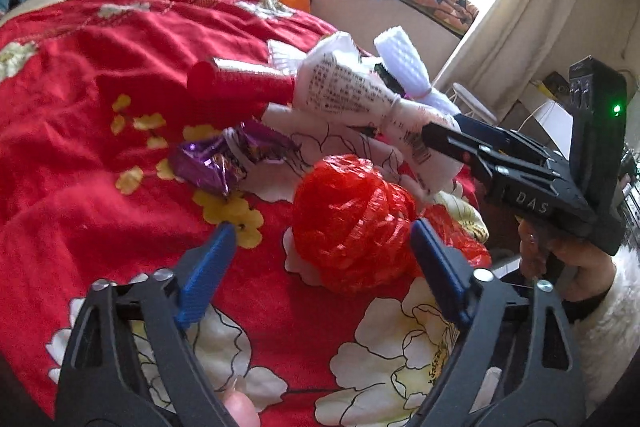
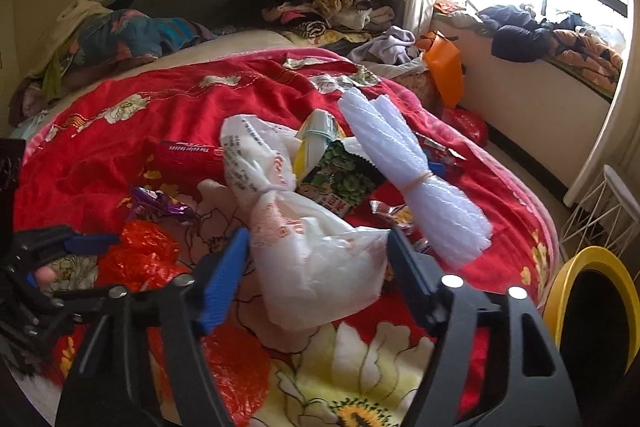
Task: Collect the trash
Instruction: 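Grasp the red plastic bag with the left tool while the right tool grasps the white printed bag, then carry both held bags over the yellow-rimmed bin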
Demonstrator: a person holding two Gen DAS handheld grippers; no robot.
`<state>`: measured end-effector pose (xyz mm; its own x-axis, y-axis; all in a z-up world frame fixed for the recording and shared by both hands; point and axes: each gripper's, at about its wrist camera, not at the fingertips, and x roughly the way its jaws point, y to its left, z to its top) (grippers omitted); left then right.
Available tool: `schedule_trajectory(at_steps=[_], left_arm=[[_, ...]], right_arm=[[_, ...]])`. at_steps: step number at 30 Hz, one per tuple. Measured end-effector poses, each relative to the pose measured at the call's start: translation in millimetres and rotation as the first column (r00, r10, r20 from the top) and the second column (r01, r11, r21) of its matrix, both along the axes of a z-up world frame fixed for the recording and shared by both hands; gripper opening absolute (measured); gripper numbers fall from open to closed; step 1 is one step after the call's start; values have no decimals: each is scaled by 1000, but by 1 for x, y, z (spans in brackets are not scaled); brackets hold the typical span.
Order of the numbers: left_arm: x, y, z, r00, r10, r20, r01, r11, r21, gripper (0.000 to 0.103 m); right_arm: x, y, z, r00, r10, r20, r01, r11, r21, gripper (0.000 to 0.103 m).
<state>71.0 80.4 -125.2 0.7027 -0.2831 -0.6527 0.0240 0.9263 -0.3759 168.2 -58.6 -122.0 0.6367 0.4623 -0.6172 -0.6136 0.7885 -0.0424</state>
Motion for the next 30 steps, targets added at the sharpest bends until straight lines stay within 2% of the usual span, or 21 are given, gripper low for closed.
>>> schedule_trajectory(at_steps=[1, 3, 7, 9, 15, 23, 30], left_arm=[[0, -2, 0, 1000, -7, 1, 7, 1000, -4, 74], [0, -6, 0, 1000, -23, 5, 23, 1000, -2, 65], [0, -13, 1, 999, -47, -2, 47, 999, -17, 50], [0, -16, 2, 998, -60, -4, 60, 998, -20, 40], [-1, -22, 9, 997, -75, 14, 75, 997, -6, 22], [-8, -25, 35, 993, -85, 80, 83, 996, 20, 16], [-14, -30, 64, 986, -89, 138, 82, 995, 52, 15]], right_arm=[[0, 0, -1, 1000, 3, -9, -3, 1000, 5, 53], [-2, -1, -1, 1000, 18, -23, -17, 1000, 20, 33], [-7, -3, 1, 999, 33, -31, -31, 998, 54, 26], [-10, -4, 1, 999, 41, -33, -38, 997, 70, 24], [-20, -12, 7, 998, 52, -30, -49, 993, 112, 19], [-37, -13, 23, 999, 28, 27, -31, 991, 132, 14], [-50, -21, 45, 997, -2, 77, -12, 984, 180, 13]])
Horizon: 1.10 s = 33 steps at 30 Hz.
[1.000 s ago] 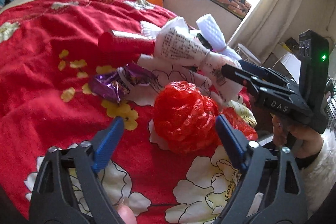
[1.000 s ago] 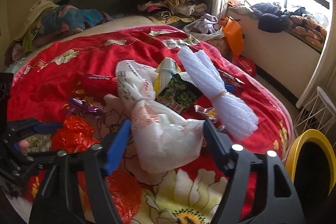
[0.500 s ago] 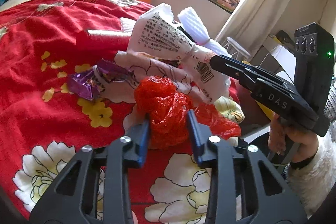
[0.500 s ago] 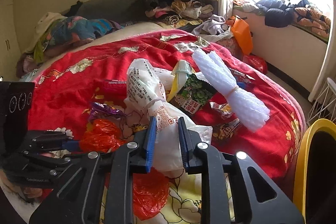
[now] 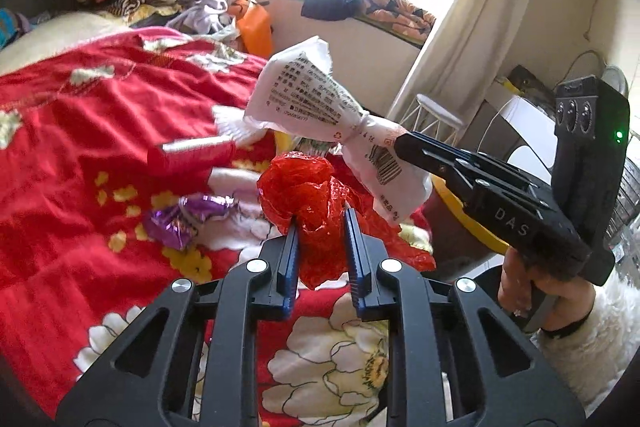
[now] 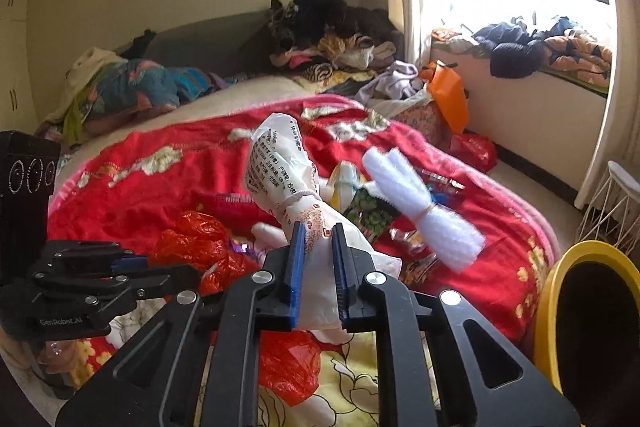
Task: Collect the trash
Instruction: 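Carry both held bags over the yellow-rimmed bin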
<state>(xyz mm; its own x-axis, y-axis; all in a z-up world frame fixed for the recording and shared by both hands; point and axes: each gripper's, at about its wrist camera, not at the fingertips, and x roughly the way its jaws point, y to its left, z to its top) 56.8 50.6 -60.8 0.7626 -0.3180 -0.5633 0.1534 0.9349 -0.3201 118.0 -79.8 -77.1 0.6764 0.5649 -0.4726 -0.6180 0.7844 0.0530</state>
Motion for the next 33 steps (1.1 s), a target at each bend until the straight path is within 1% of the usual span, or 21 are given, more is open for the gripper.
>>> schedule_trajectory(at_steps=[4, 8, 11, 17, 24, 29, 33], left_arm=[[-1, -8, 13, 999, -13, 30, 13, 1000, 9, 15], [0, -16, 23, 999, -19, 41, 18, 1000, 24, 15], [0, -23, 30, 998, -29, 59, 27, 999, 32, 15], [5, -38, 38, 997, -49, 67, 46, 998, 50, 15], [12, -57, 40, 995, -77, 66, 72, 995, 71, 15], [19, -69, 41, 994, -89, 66, 83, 993, 83, 15], [23, -79, 42, 992, -101, 71, 94, 991, 96, 15]], right_arm=[[-9, -13, 17, 998, -31, 57, 28, 999, 43, 13], [-11, -26, 30, 993, -78, 90, 71, 994, 78, 13], [-9, -37, 37, 989, -116, 92, 107, 989, 106, 13], [-6, -62, 43, 978, -188, 93, 174, 975, 140, 13], [-4, -91, 45, 961, -261, 92, 242, 954, 174, 12], [-1, -117, 47, 947, -315, 66, 295, 932, 212, 12], [0, -134, 48, 932, -358, 63, 336, 915, 222, 12]])
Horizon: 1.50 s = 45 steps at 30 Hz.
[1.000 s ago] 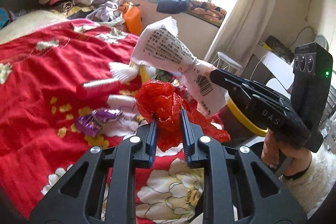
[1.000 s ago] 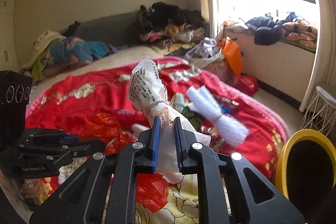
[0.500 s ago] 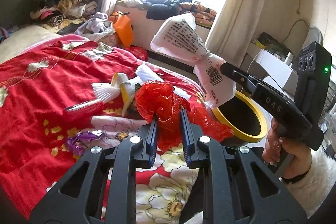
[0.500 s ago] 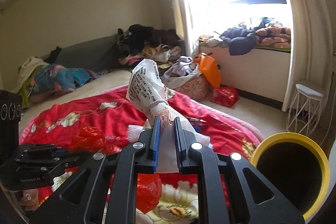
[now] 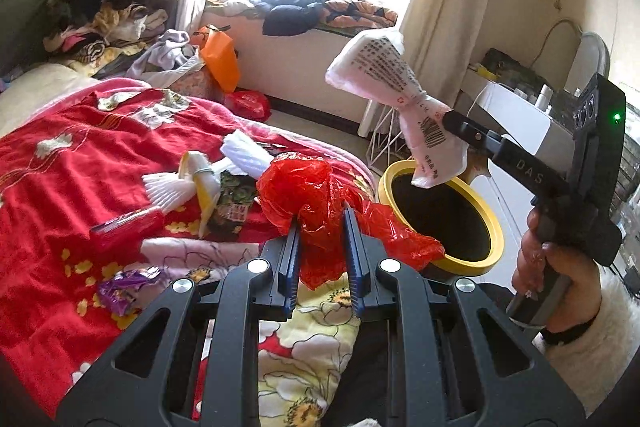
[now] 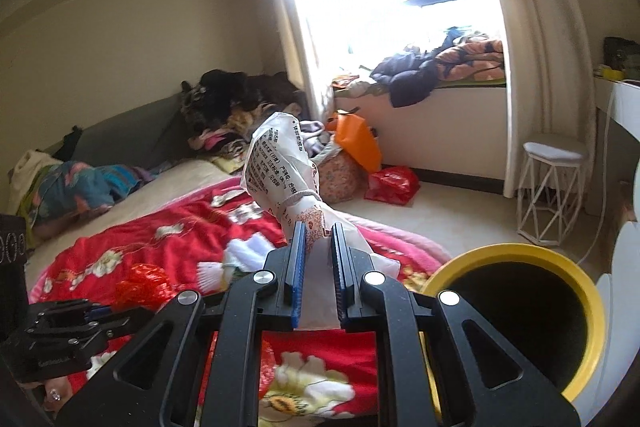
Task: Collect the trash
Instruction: 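Carry both held bags over the yellow-rimmed bin, then open both tools to drop the bags into the bin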
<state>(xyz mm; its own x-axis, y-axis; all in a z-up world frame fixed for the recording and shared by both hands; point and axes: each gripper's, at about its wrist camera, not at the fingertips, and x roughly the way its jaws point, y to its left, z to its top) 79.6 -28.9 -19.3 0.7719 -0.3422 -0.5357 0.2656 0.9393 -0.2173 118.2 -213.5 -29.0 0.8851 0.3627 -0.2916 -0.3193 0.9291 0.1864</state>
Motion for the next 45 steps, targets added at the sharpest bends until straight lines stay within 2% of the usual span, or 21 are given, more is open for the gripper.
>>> schedule_trajectory(at_steps=[12, 25, 37, 45], left_arm=[[18, -36, -3, 999, -48, 11, 47, 998, 28, 15], [37, -83, -5, 995, -100, 21, 99, 994, 46, 15], [62, -129, -20, 990, -140, -4, 140, 984, 115, 15], [77, -156, -40, 984, -172, -53, 178, 974, 142, 16]], right_arm=[[9, -53, -4, 988, -150, -32, 152, 988, 38, 12], [23, -110, -24, 946, -304, -116, 310, 950, 42, 12], [34, -144, -51, 900, -361, -242, 388, 919, 72, 13], [45, -164, -71, 868, -363, -339, 413, 906, 88, 16]])
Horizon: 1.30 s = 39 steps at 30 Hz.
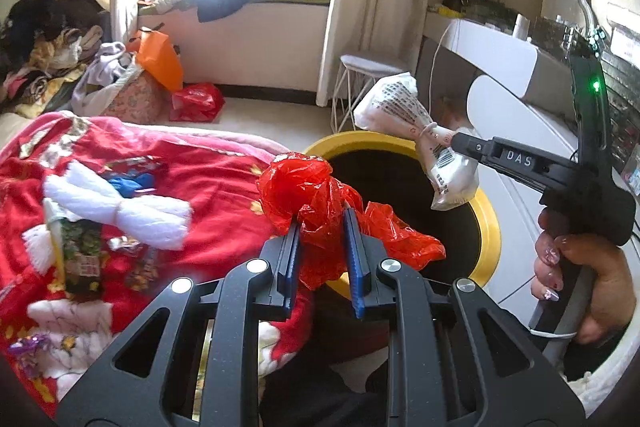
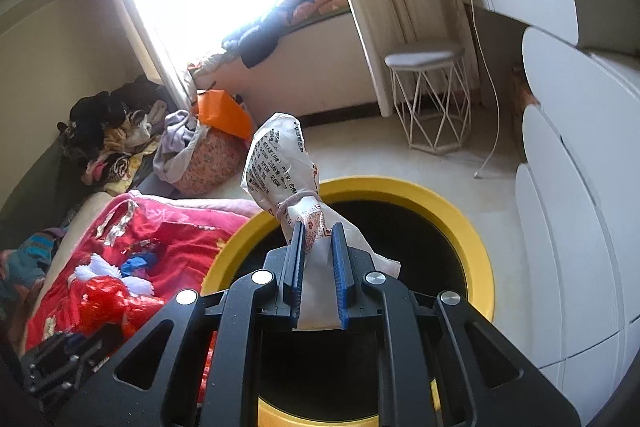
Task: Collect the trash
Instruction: 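Open both tools to drop the bags into the bin, then move both tools back over the remaining trash on the bed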
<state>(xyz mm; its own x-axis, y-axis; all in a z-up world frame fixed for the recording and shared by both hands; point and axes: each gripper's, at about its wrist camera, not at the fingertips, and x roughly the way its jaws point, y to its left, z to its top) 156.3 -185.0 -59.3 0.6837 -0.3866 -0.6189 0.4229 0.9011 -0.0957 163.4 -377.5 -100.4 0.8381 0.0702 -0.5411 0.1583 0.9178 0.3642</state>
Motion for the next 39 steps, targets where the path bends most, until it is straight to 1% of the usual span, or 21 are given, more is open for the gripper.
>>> schedule_trajectory(at_steps=[4, 5, 6, 7, 9, 11, 12, 14, 16, 18, 21, 23, 26, 33, 39], left_arm=[[5, -10, -5, 1000, -21, -14, 21, 1000, -13, 18], [7, -12, -7, 1000, -24, -16, 24, 1000, -18, 21], [9, -13, -8, 999, -30, -19, 29, 999, -24, 27], [11, -14, -9, 999, -33, -22, 33, 999, -33, 31], [14, -13, -9, 999, -39, -30, 37, 997, -70, 56], [15, -10, -7, 998, -52, -28, 49, 992, -117, 63], [14, -10, -6, 998, -53, -20, 50, 991, -124, 76], [12, -6, -4, 999, -41, -7, 39, 989, -142, 92], [9, -2, -1, 999, -37, -6, 35, 986, -162, 92], [6, 3, 3, 1000, -18, 12, 20, 986, -167, 92], [5, 12, 8, 1000, 7, 26, -2, 985, -172, 92], [3, 19, 11, 999, 25, 29, -19, 984, -180, 92], [-3, 32, 17, 997, 53, 54, -42, 982, -183, 92], [-14, 67, 30, 987, 131, 93, -113, 977, -180, 92], [-21, 102, 38, 972, 213, 101, -189, 960, -205, 92]], right_arm=[[5, -5, -9, 999, -1, -39, 2, 1000, 26, 20], [6, -7, -11, 999, -2, -46, 3, 999, 37, 27], [7, -9, -13, 999, -5, -53, 8, 999, 46, 34], [7, -11, -15, 998, -16, -57, 19, 999, 51, 36], [6, -14, -15, 998, -35, -60, 38, 998, 55, 38], [5, -17, -13, 997, -50, -51, 53, 997, 55, 43], [5, -17, -12, 997, -56, -46, 58, 997, 51, 46], [3, -17, -9, 997, -70, -31, 71, 996, 44, 48], [1, -17, -7, 997, -75, -18, 76, 996, 42, 52], [-2, -16, -3, 997, -79, 2, 79, 996, 39, 58], [-6, -9, 4, 997, -69, 37, 67, 997, 39, 63], [-8, -2, 10, 997, -45, 64, 42, 998, 44, 65], [-10, 10, 19, 996, -4, 93, 1, 999, 37, 69], [-17, 49, 38, 981, 112, 160, -107, 993, -43, 75], [-21, 80, 49, 963, 197, 181, -183, 979, -94, 79]])
